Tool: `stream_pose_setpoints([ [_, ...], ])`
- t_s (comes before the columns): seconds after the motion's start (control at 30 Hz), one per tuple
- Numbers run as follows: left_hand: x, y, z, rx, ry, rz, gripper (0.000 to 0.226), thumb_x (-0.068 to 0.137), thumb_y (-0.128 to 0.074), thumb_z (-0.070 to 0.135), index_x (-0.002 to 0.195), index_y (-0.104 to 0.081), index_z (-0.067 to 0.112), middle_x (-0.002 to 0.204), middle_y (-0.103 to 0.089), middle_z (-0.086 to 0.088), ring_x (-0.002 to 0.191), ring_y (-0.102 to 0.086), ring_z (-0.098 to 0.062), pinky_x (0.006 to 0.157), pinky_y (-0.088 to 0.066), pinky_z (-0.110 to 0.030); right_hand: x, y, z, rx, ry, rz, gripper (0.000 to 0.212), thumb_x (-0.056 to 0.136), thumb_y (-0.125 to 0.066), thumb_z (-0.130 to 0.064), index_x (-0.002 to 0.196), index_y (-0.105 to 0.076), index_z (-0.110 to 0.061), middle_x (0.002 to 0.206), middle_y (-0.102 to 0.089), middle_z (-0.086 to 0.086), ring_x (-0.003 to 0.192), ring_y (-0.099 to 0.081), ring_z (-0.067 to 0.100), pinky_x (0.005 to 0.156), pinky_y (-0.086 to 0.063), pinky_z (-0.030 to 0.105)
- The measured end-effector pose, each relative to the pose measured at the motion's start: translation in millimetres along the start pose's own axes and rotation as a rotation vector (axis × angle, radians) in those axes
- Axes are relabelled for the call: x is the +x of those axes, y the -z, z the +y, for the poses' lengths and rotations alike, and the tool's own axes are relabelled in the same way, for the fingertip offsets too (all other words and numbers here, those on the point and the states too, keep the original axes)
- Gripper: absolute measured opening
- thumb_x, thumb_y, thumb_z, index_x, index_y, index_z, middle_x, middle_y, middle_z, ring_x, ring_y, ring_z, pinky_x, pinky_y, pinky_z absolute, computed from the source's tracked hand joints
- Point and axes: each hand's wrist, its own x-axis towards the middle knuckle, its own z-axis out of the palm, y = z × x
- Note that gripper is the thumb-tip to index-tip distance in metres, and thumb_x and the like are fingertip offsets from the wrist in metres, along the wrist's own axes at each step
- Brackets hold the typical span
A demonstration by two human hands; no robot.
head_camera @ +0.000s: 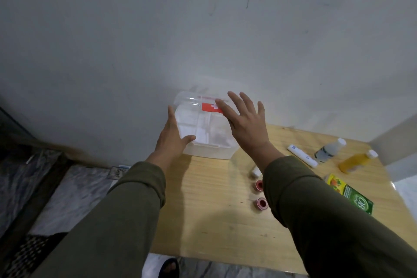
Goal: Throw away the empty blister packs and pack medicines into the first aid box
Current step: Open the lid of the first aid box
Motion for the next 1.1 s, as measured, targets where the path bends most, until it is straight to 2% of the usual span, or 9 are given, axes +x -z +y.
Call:
stream_pose_setpoints([
  [0.13, 7.4, 1.4, -0.5, 0.040, 0.039, -0.044, 0.111, 0.080, -0.073, 0.029, 0.148, 0.015, 0.028, 0.159, -0.014, -0.002, 0.141, -0.027, -0.031, 0.110, -0.030, -0.047, 21.2, -0.3, 7.1, 0.002, -0.017, 0.015, 0.060, 0.088, -0.061, -0.008, 0.137, -0.036, -0.030, 0.140, -0.049, 0.013, 0.128, -0.046, 0.039, 0.095, -0.037, 0.066],
  [0.27, 11.2, 2.7, 0.3, 0.074, 0.015, -0.090, 0.111, 0.078, -0.075, 0.026, 0.149, 0.011, 0.027, 0.158, -0.017, -0.003, 0.141, -0.027, -0.031, 0.111, -0.031, -0.050, 47.2, -5.3, 14.7, 0.007, -0.054, -0.028, 0.057, 0.095, -0.052, -0.016, 0.142, -0.024, -0.031, 0.145, -0.043, 0.013, 0.133, -0.040, 0.037, 0.102, -0.034, 0.062],
  [0.37, 10.9, 4.3, 1.1, 0.061, -0.011, -0.100, 0.108, 0.077, -0.076, 0.024, 0.148, 0.006, 0.025, 0.154, -0.024, -0.003, 0.139, -0.031, -0.029, 0.108, -0.034, -0.047, 63.0, -11.0, 16.6, 0.020, -0.084, -0.117, 0.055, 0.099, -0.040, -0.033, 0.147, -0.013, -0.030, 0.153, -0.028, 0.011, 0.141, -0.025, 0.034, 0.109, -0.025, 0.060],
  [0.5, 8.9, 9.1, 5.8, 0.056, -0.037, -0.110, 0.103, 0.077, -0.076, 0.020, 0.146, 0.000, 0.026, 0.148, -0.032, -0.004, 0.134, -0.036, -0.028, 0.105, -0.038, -0.044, 76.6, -19.5, 17.7, 0.031, -0.124, -0.192, 0.064, 0.096, -0.026, -0.055, 0.149, 0.000, -0.030, 0.159, -0.007, 0.007, 0.147, -0.004, 0.030, 0.115, -0.010, 0.057],
  [0.6, 6.1, 12.2, 8.0, 0.076, -0.039, -0.116, 0.104, 0.077, -0.076, 0.020, 0.147, 0.000, 0.025, 0.148, -0.031, -0.004, 0.135, -0.036, -0.028, 0.105, -0.038, -0.043, 82.8, -23.8, 20.5, 0.023, -0.124, -0.231, 0.072, 0.092, -0.029, -0.061, 0.149, 0.004, -0.029, 0.160, 0.000, 0.007, 0.147, 0.002, 0.032, 0.115, -0.005, 0.058],
  [0.7, 3.1, 13.9, 7.8, 0.074, -0.054, -0.124, 0.100, 0.077, -0.076, 0.019, 0.146, -0.003, 0.024, 0.148, -0.031, -0.003, 0.135, -0.035, -0.027, 0.104, -0.038, -0.041, 91.5, -24.3, 22.4, 0.068, -0.119, -0.248, 0.076, 0.090, -0.037, -0.061, 0.149, -0.001, -0.028, 0.159, -0.004, 0.009, 0.146, -0.002, 0.034, 0.114, -0.008, 0.061],
  [0.8, 1.8, 14.3, 6.0, 0.083, -0.050, -0.121, 0.104, 0.077, -0.076, 0.022, 0.148, 0.001, 0.024, 0.152, -0.027, -0.002, 0.138, -0.032, -0.028, 0.106, -0.035, -0.041, 97.9, -24.9, 23.3, 0.097, -0.113, -0.265, 0.079, 0.089, -0.043, -0.059, 0.149, -0.003, -0.026, 0.158, -0.005, 0.012, 0.146, -0.002, 0.035, 0.113, -0.009, 0.063],
  [1.1, 4.5, 9.8, -0.8, 0.083, -0.032, -0.109, 0.106, 0.077, -0.076, 0.022, 0.148, 0.003, 0.023, 0.154, -0.025, -0.001, 0.138, -0.031, -0.028, 0.107, -0.034, -0.043, 91.9, -32.9, 17.1, 0.104, -0.129, -0.291, 0.087, 0.088, -0.042, -0.062, 0.149, 0.008, -0.026, 0.159, 0.015, 0.011, 0.145, 0.016, 0.035, 0.114, -0.002, 0.059],
])
